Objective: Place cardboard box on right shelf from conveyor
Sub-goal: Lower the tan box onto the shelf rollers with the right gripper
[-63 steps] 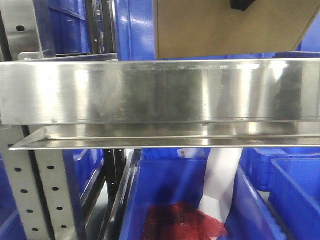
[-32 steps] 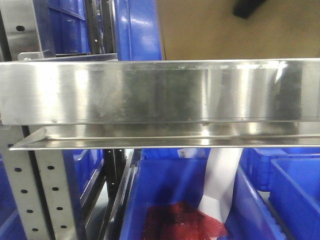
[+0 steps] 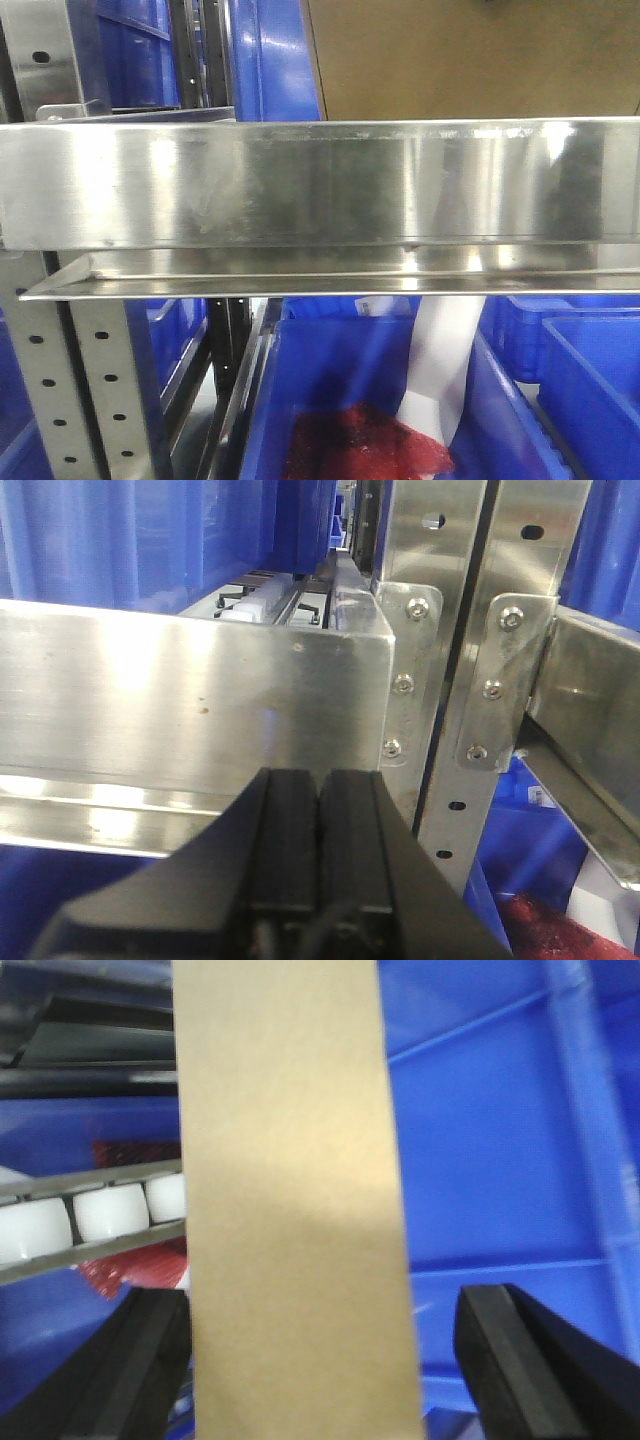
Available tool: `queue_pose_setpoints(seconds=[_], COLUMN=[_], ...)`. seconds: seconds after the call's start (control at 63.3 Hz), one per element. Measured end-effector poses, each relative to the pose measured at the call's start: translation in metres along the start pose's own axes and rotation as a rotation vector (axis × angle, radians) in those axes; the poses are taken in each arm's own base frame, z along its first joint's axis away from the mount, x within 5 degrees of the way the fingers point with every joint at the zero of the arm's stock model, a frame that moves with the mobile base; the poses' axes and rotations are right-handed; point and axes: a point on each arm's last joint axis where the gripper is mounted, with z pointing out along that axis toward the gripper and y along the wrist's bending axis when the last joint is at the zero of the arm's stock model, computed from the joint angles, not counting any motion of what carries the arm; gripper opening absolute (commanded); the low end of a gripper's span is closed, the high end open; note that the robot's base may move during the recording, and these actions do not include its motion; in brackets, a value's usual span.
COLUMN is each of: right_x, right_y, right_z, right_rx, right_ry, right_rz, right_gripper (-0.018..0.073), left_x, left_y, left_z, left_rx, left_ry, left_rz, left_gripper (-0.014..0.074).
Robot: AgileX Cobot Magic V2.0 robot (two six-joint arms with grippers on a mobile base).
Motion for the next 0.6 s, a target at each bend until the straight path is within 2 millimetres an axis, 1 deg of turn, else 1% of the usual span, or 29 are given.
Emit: queue_pose_setpoints(seconds=[0.205, 0.237, 0.316, 0.379, 0.427, 0.49, 0.553, 0.601], right_x=[-0.011, -0.013, -0.015, -0.015, -0.015, -0.014, -0.012, -0.009], right_y=[0.002, 0.002, 0.002, 0.002, 0.001, 0.002, 0.005, 0.007], right_z=[-0.030, -0.037, -0.047, -0.054, -0.060, -0.064, -0.069, -0.071], right_rx=[0.038, 0.043, 0.050, 0.056, 0.059, 0.062, 0.066, 0.075], right_ry=[-0.077, -0.097, -0.121, -0.138, -0.151, -0.170, -0.189, -0.205], right_rz=[-0.002, 0.022, 0.096, 0.193, 0.287, 0.419, 0.551, 0.643], right_gripper=[0.0624, 0.0624, 0.0622, 0.0615, 0.0590, 0.0536, 0.0456, 0.0368], left_x=[0.000, 0.000, 0.000, 0.000, 0.000, 0.000, 0.000, 0.000], left_y=[0.000, 0.000, 0.000, 0.000, 0.000, 0.000, 0.000, 0.000], left_z=[0.000, 0.000, 0.000, 0.000, 0.000, 0.000, 0.000, 0.000], left_rx=[0.000, 0.000, 0.000, 0.000, 0.000, 0.000, 0.000, 0.000], left_ry=[0.000, 0.000, 0.000, 0.000, 0.000, 0.000, 0.000, 0.000], left_rz=[0.000, 0.000, 0.000, 0.000, 0.000, 0.000, 0.000, 0.000], left_gripper=[-0.0119, -0.0119, -0.0119, -0.0119, -0.0119, -0.0119, -0.0119, -0.0119])
